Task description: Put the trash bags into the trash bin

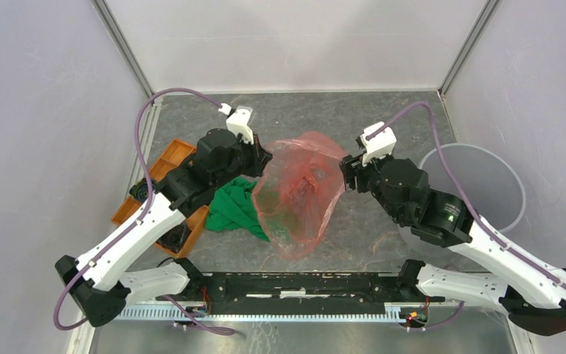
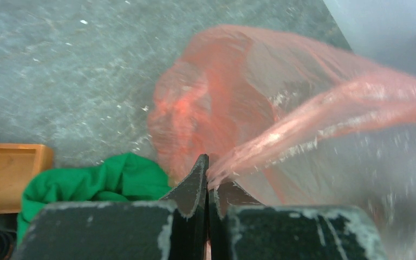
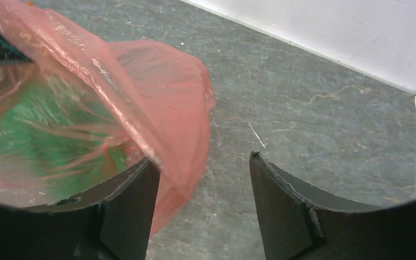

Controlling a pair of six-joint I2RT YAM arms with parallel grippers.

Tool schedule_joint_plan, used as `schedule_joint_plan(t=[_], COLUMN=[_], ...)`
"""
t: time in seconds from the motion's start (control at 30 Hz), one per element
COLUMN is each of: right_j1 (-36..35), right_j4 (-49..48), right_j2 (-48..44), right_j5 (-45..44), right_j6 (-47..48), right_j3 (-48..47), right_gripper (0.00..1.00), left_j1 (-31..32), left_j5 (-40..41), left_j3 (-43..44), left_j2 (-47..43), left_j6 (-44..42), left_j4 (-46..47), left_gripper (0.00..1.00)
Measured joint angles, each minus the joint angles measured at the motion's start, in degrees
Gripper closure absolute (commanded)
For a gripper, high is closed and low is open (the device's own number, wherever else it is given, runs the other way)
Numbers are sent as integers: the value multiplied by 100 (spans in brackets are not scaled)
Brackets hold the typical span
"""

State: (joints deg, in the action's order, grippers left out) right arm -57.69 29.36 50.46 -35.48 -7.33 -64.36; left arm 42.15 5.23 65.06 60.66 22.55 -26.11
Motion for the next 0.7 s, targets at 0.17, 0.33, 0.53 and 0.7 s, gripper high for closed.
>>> schedule_joint_plan(t=[0.17,0.33,0.53,0.7], right_j1=[0,0,0,4], right_j4=[994,1801,2439,3080], right_j2=[90,-313,-1084,-1003], right_j5=[57,26,-837,-2074], right_j6=[-181,-691,-1252,-1902], right_j3=[-772,-1010,-935,-957], right_gripper=[23,22,24,26], left_j1=[4,-37,-133,-195], left_j5=[890,1738,2083,2439], left_j3=[431,566,732,743], left_j2=[350,649,1021,938], left_j6=[-74,-74,-120,-428], left_j4=[-46,-44,-20,46], left_gripper=[98,98,98,98])
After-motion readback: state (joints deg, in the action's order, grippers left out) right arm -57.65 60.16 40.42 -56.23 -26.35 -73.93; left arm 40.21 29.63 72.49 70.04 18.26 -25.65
